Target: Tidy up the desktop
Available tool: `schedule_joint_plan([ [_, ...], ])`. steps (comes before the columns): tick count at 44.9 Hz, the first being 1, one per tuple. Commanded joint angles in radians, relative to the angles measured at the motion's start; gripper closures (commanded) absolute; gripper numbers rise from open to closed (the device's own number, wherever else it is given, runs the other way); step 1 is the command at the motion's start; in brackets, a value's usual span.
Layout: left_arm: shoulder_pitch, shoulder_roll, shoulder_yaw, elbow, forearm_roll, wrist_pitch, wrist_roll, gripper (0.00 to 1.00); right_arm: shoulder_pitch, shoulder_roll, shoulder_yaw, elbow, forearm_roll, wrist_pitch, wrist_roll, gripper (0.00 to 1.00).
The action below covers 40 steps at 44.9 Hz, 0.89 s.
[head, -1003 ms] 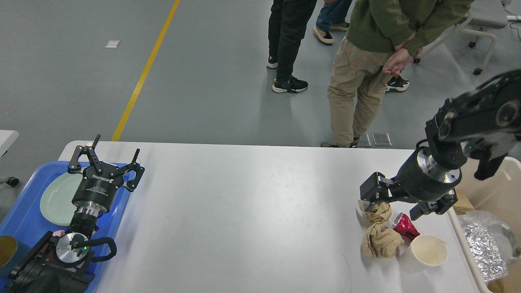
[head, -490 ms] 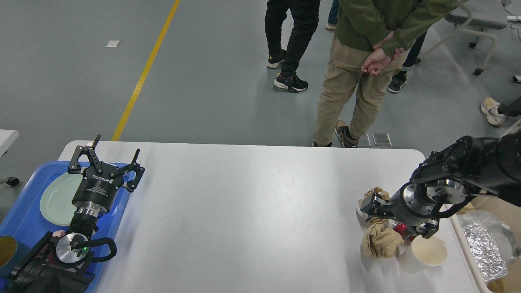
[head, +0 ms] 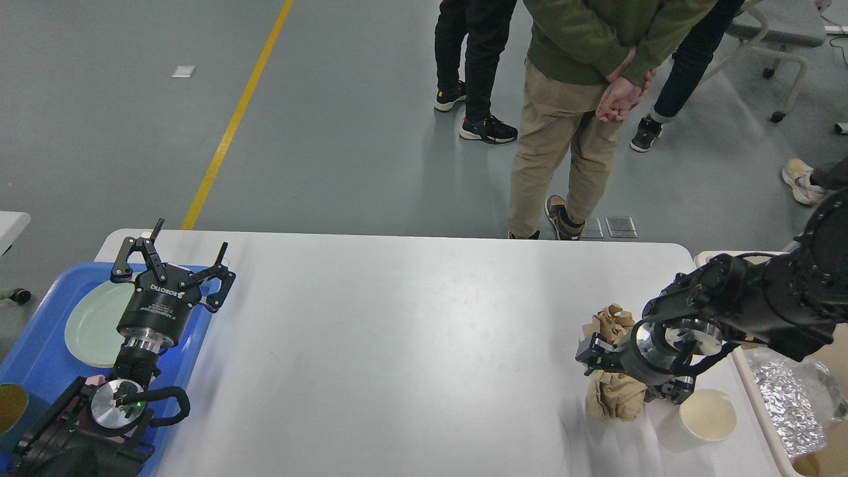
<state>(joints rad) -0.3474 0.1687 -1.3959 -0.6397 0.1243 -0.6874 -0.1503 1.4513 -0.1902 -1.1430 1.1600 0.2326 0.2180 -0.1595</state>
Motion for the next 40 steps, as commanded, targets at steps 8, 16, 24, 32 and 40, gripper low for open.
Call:
schedule_joint_plan([
  [8, 0.001, 0.0, -0.001, 0.0, 0.0, 0.0, 0.0, 0.04, -0.022, 0.012, 0.0, -0.036, -0.001, -0.015, -0.005, 0.0],
  [16, -0.001, 0.0, 0.0, 0.0, 0.0, 0.0, 0.0, 0.04, -0.034, 0.02, 0.0, -0.039, -0.01, -0.019, -0.006, 0.0],
  [24, -0.001, 0.0, 0.0, 0.0, 0.0, 0.0, 0.0, 0.04, -0.051, 0.034, 0.005, -0.039, -0.015, -0.048, -0.006, 0.0],
  [32, 0.001, 0.0, 0.0, 0.0, 0.0, 0.0, 0.0, 0.04, -0.065, 0.043, 0.006, -0.043, -0.018, -0.072, -0.006, 0.02],
  [40, -0.001, 0.0, 0.0, 0.0, 0.0, 0.0, 0.0, 0.04, -0.086, 0.06, 0.014, -0.059, -0.019, -0.074, -0.005, 0.15],
])
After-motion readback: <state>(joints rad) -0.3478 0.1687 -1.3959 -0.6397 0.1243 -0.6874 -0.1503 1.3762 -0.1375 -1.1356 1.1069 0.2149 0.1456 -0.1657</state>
